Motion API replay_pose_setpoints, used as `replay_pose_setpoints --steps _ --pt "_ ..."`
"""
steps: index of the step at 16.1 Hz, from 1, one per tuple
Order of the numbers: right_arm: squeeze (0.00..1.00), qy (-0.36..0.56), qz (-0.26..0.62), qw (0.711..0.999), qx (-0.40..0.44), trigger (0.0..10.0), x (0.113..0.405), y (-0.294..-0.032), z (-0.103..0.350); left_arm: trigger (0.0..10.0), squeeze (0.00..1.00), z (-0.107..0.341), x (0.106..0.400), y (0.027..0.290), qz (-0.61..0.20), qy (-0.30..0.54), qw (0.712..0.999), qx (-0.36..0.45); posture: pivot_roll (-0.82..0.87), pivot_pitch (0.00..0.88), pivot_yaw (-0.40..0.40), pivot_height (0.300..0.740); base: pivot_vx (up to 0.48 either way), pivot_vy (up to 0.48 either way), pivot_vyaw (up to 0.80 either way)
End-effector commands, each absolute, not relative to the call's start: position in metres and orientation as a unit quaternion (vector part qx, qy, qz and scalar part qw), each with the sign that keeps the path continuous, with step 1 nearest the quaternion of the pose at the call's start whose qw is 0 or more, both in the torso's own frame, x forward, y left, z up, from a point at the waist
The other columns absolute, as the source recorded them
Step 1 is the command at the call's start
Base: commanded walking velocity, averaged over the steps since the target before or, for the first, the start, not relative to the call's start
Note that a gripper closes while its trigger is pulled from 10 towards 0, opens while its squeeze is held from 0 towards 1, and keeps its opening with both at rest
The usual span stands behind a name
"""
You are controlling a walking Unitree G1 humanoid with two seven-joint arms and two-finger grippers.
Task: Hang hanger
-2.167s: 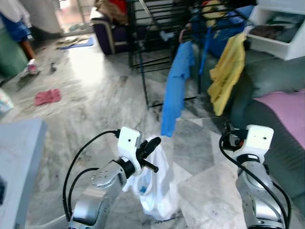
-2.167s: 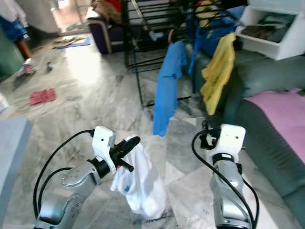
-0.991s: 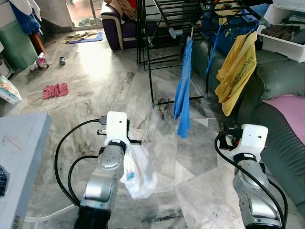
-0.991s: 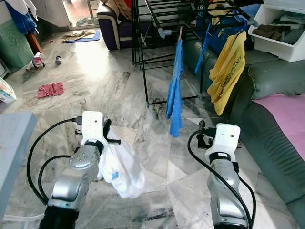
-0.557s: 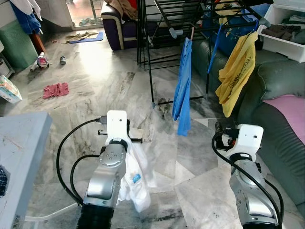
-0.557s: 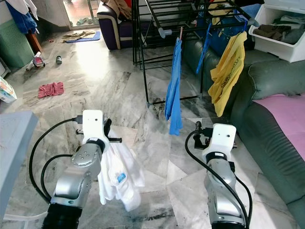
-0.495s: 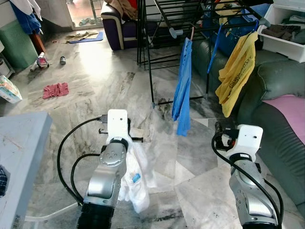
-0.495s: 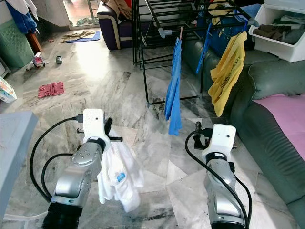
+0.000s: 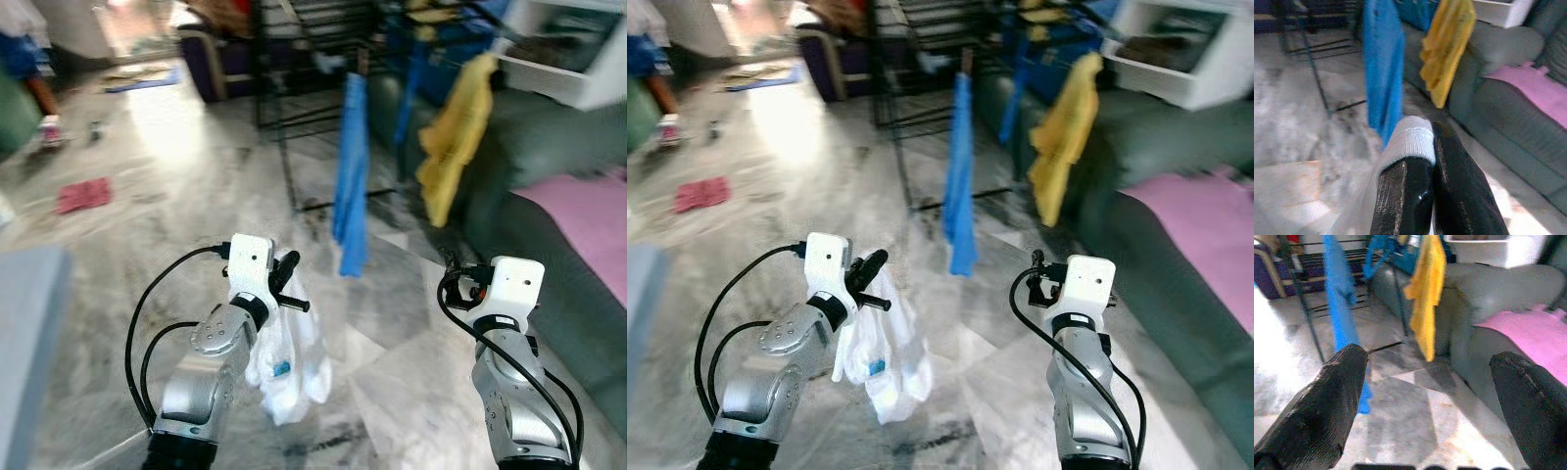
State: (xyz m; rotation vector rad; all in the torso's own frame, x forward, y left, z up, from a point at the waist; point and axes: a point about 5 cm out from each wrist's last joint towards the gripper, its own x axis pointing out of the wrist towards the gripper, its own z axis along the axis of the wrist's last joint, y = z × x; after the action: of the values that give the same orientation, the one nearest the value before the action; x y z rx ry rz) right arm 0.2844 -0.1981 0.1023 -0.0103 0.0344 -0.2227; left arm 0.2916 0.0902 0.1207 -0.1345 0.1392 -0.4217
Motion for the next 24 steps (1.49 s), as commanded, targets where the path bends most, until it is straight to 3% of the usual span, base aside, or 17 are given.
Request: replay_pose_setpoints --steps 1,4,8,10,14,20,24 --pt "0.0 0.008 -0.111 0.994 -0.007 10.0 0.284 -0.198 0.106 10.0 0.0 0.127 0.291 0.091 -0.217 0.053 0.972 -0.073 -0.01 0.052 0.035 0.74 0.0 0.0 -0.8" --pt "0.0 0.006 -0.109 0.994 -0.007 10.0 0.285 -0.198 0.107 10.0 0.0 0.125 0.288 0.088 -0.222 0.055 0.97 -0.079 -0.01 0.051 0.033 0.74 0.0 0.0 -0.73" --pt "0.0 0.001 -0.106 0.994 -0.014 10.0 0.284 -0.199 0.109 10.0 0.0 0.125 0.29 0.094 -0.204 0.043 0.976 -0.068 -0.02 0.047 0.038 0.74 0.298 0.0 0.0" --pt "0.0 -0.009 -0.109 0.994 -0.021 10.0 0.28 -0.202 0.113 10.0 0.0 0.13 0.289 0.118 -0.151 -0.015 0.988 0.0 -0.02 0.043 0.041 0.74 0.287 0.0 0.0" --pt "0.0 -0.027 -0.089 0.995 -0.035 10.0 0.259 -0.201 0.127 10.0 0.0 0.126 0.283 0.147 -0.106 -0.032 0.993 0.047 -0.02 0.043 0.035 0.74 0.281 0.0 0.0" --pt "0.0 -0.004 -0.107 0.994 -0.035 10.0 0.242 -0.202 0.121 10.0 0.0 0.119 0.28 0.141 -0.112 -0.037 0.991 0.056 -0.04 0.037 0.043 0.74 0.314 0.0 0.0" --pt "0.0 0.001 -0.107 0.994 -0.035 10.0 0.246 -0.202 0.12 10.0 0.0 0.126 0.285 0.135 -0.119 -0.044 0.991 0.042 -0.03 0.036 0.04 0.74 0.386 0.0 -0.72"
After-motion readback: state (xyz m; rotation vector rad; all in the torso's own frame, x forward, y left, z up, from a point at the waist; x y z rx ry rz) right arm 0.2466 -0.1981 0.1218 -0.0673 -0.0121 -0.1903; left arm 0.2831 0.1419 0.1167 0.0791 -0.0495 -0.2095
